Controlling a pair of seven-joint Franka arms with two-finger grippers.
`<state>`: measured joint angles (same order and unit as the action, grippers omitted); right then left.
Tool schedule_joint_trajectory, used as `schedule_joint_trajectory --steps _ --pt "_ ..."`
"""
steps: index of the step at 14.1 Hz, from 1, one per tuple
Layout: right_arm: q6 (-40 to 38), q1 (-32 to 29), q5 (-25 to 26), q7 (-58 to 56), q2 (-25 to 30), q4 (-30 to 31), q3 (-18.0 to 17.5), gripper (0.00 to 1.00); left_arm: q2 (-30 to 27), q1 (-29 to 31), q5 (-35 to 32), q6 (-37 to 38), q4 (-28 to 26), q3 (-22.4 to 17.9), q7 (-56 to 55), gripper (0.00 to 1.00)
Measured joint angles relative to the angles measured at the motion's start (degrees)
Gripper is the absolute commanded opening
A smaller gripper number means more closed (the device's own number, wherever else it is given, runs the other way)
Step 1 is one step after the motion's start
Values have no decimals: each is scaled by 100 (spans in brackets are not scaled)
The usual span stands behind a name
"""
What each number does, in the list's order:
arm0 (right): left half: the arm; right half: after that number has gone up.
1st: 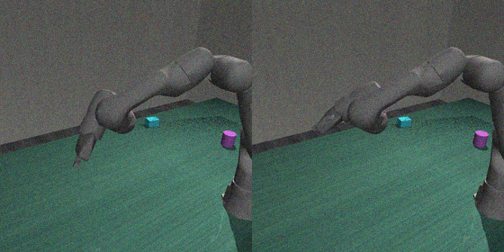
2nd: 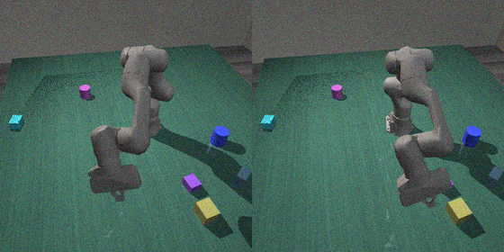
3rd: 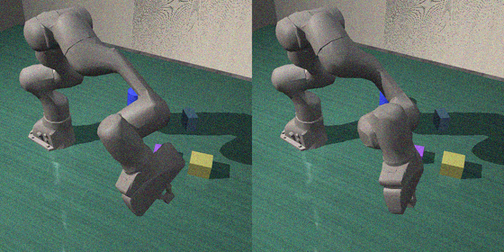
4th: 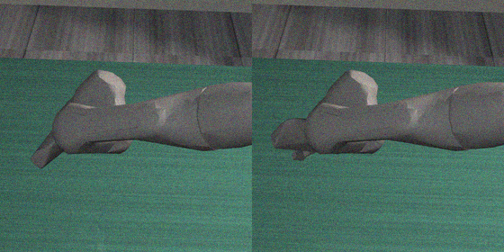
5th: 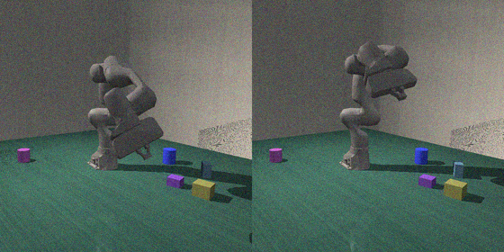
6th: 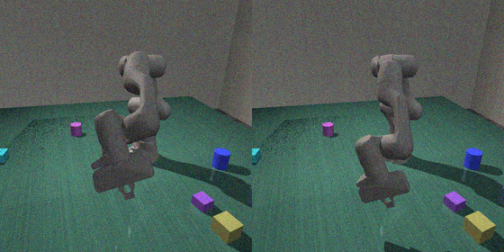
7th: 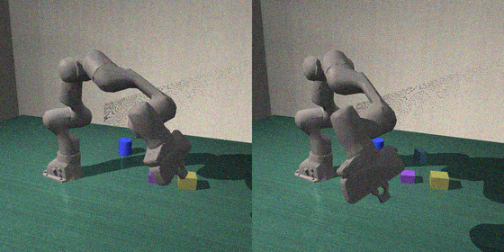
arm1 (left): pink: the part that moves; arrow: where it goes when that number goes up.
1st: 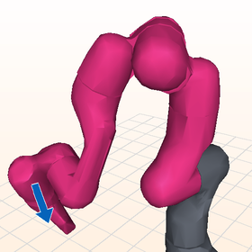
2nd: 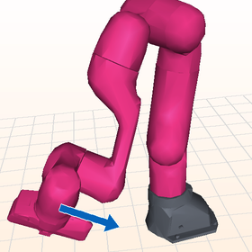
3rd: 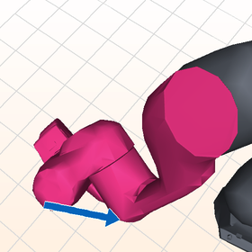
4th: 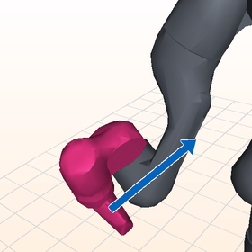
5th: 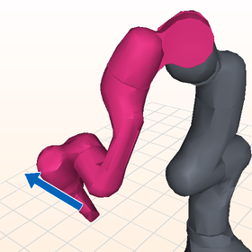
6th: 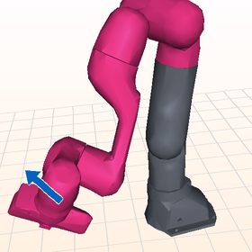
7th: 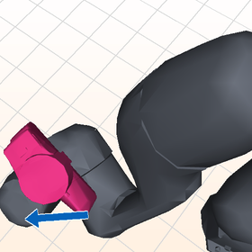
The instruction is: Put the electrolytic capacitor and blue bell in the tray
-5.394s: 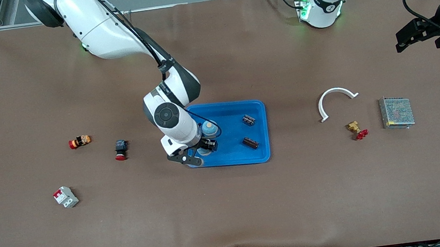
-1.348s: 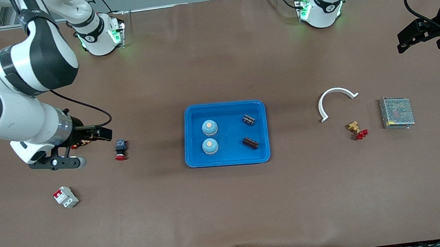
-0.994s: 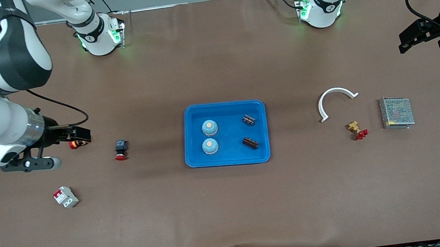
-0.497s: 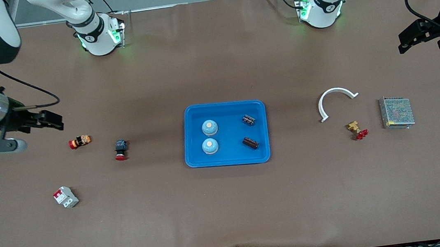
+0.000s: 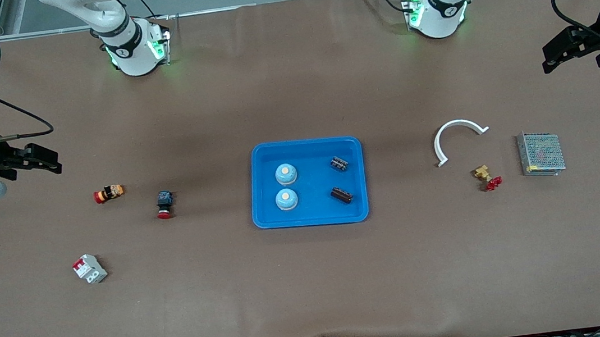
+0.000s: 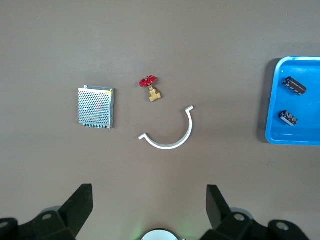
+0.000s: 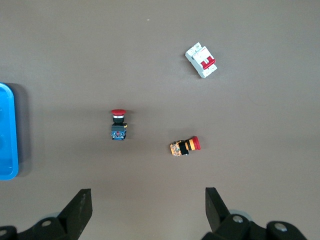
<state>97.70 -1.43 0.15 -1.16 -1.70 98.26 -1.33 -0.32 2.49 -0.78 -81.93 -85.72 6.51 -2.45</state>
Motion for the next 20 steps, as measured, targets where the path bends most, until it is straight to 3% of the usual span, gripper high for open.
schedule_joint_trajectory --steps 20 --pt "-47 -74 0 1 11 -126 -13 100 0 -3 0 0 0 8 0 100"
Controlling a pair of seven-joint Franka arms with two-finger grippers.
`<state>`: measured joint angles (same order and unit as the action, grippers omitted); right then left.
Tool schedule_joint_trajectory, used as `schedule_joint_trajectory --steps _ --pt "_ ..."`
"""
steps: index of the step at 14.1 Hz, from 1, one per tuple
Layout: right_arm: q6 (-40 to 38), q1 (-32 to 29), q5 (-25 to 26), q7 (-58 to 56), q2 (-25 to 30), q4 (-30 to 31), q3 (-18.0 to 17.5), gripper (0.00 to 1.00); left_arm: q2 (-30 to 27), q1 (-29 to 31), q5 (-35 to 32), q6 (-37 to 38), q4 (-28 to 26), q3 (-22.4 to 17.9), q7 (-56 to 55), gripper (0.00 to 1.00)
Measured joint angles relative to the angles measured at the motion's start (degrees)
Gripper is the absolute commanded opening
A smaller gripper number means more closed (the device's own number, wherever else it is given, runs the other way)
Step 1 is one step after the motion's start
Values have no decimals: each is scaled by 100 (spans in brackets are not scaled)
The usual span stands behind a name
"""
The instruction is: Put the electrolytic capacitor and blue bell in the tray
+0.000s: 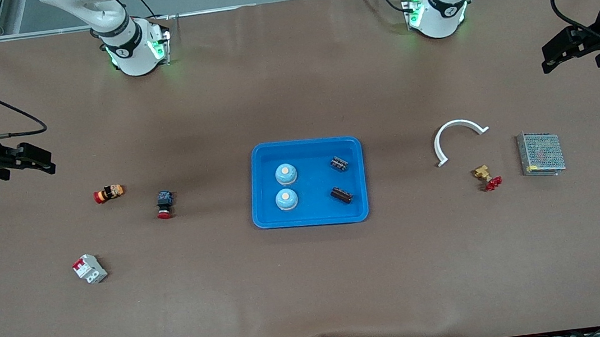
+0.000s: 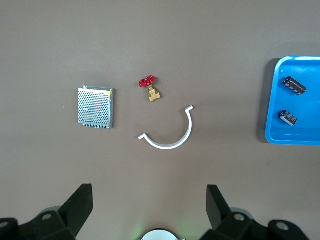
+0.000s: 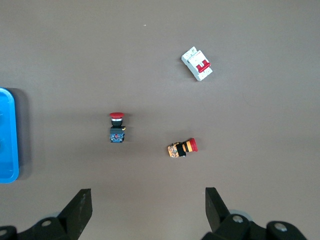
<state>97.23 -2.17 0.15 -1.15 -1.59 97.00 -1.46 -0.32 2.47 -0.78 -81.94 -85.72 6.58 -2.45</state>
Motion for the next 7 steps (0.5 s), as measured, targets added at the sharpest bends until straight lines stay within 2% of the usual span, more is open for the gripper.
schedule_joint_trajectory --steps 7 --pt "0 -4 0 0 0 -31 0 100 0 0 0 0 0 0 0 100"
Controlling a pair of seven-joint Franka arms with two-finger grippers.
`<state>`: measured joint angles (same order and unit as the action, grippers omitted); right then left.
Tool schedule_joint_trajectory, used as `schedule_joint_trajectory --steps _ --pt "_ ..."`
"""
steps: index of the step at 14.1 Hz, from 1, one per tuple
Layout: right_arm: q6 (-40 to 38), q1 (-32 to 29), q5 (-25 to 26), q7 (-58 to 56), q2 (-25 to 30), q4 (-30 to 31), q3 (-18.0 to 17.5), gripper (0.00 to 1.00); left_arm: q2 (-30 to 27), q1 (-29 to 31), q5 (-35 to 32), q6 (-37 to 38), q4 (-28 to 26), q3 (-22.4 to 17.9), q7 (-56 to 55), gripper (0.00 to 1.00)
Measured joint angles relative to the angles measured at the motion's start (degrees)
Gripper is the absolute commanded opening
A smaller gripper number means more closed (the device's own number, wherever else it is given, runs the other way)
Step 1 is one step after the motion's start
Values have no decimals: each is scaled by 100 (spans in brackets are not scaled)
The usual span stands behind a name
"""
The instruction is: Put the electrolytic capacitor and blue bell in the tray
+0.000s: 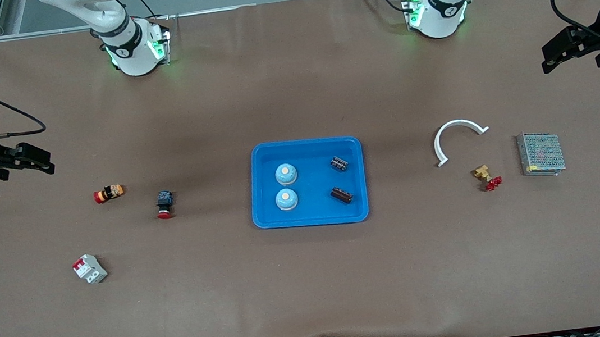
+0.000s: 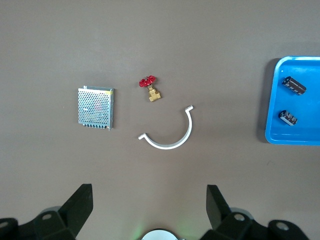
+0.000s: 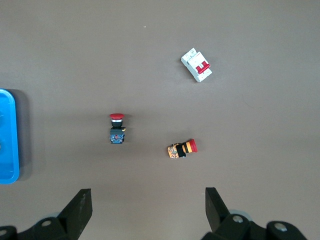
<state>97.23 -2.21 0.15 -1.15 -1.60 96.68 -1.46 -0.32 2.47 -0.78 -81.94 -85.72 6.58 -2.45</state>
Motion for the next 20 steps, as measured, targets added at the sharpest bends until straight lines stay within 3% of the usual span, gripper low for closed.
schedule_joint_trajectory --steps 8,15,20 --pt "2 -10 2 3 -1 -86 4 100 0 0 0 0 0 0 0 100" --pt "-275 -363 7 1 26 -933 13 100 0 0 0 0 -1 0 0 100" --pt "-291 -449 7 207 28 -1017 14 100 0 2 0 0 -1 0 0 100"
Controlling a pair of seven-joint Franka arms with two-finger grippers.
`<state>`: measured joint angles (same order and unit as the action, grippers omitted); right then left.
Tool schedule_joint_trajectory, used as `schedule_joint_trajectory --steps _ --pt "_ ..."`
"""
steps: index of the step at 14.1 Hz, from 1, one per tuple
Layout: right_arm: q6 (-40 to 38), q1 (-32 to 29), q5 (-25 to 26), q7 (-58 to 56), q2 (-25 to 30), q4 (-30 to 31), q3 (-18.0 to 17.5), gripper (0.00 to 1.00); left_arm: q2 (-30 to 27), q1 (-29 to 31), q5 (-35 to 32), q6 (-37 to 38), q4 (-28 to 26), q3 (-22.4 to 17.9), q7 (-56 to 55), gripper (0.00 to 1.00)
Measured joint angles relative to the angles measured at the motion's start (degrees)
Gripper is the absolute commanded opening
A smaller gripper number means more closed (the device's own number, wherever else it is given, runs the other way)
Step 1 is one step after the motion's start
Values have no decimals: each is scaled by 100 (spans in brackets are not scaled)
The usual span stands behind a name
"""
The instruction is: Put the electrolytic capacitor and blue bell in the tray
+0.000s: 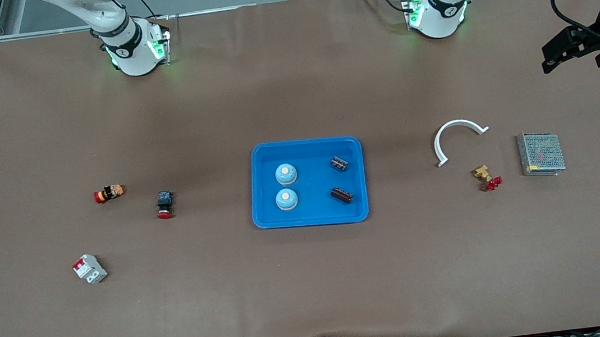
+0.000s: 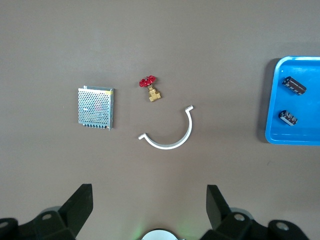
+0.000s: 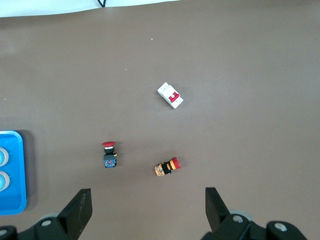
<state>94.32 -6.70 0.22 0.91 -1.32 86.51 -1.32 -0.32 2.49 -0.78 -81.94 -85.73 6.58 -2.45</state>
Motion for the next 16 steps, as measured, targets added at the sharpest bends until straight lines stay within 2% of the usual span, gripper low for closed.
schedule_joint_trajectory --steps 4,16 --pt "14 15 0 335 0 0 -63 100 0 -3 0 0 0 1 0 100" --pt "14 46 0 346 0 0 -109 100 -75 -9 0 0 -40 83 0 100"
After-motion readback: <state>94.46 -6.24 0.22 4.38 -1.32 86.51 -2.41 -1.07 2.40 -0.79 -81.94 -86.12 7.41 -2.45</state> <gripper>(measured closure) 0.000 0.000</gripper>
